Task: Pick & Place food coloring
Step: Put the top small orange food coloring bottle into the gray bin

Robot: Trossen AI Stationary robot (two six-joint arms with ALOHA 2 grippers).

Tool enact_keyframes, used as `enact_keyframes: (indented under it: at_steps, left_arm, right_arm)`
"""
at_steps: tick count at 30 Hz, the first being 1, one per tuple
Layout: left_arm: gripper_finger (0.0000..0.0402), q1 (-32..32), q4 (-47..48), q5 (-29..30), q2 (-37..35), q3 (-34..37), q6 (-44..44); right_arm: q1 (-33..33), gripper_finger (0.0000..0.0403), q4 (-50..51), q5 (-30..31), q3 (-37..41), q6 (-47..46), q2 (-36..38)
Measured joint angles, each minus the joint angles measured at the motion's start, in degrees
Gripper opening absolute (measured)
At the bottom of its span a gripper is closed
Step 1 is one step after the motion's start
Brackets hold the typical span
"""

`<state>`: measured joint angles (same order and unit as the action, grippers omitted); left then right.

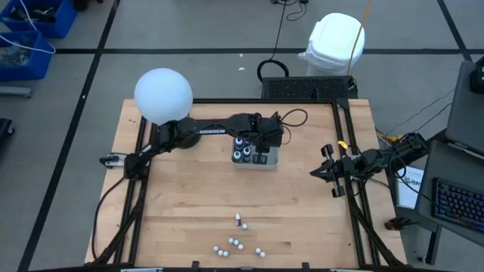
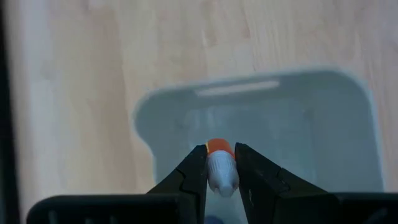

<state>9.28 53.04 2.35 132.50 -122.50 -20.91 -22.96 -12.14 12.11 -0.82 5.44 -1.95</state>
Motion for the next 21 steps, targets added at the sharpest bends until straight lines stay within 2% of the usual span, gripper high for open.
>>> enact_keyframes:
  at_steps: [9,15,21]
  left_arm:
    - [0.0074,-0.1,0.8,0.0,3.0,0.1,-0.2]
    - [0.0074,0.0,0.7,0.2,3.4,0.1,-5.0]
    - [0.0074,0.5,1.6,-1.1,3.4,0.1,-3.1]
  right_arm:
    - [0.0,0.0000,0.0,0.0,0.0,0.0,-0.3]
    - [0.0,0.0000,0.1,-0.1,0.0,0.0,-0.4]
    - [0.0,0.0000,0.0,-0.1,0.0,0.0,-0.6]
